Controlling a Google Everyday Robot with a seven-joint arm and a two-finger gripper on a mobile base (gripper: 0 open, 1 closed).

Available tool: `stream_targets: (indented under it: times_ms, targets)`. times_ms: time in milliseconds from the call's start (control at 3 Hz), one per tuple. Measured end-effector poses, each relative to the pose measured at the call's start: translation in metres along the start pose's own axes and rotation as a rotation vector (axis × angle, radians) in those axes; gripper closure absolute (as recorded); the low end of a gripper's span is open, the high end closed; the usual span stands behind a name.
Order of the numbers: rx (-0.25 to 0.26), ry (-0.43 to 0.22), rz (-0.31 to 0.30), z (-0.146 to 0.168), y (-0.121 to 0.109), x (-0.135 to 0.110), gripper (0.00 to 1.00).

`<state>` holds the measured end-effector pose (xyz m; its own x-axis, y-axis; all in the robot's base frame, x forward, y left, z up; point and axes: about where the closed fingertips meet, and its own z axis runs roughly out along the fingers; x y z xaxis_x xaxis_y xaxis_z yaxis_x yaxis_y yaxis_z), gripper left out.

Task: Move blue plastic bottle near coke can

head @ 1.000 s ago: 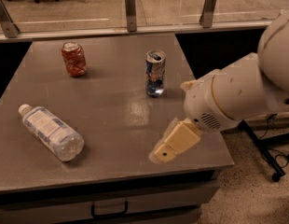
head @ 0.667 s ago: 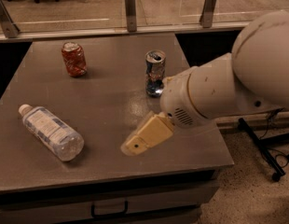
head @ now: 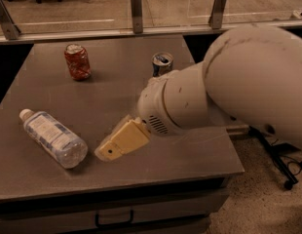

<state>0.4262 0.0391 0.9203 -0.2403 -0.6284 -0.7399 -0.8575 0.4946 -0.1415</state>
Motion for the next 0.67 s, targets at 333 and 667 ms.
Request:
stream_targets:
  times_ms: [333,667]
  targets:
    - [-0.007,-0.009,0.001,-0.001,0.002,-0.005,0.0]
    - [-0.049,-0.053,0.009,0.008,0.018,-0.013,0.0]
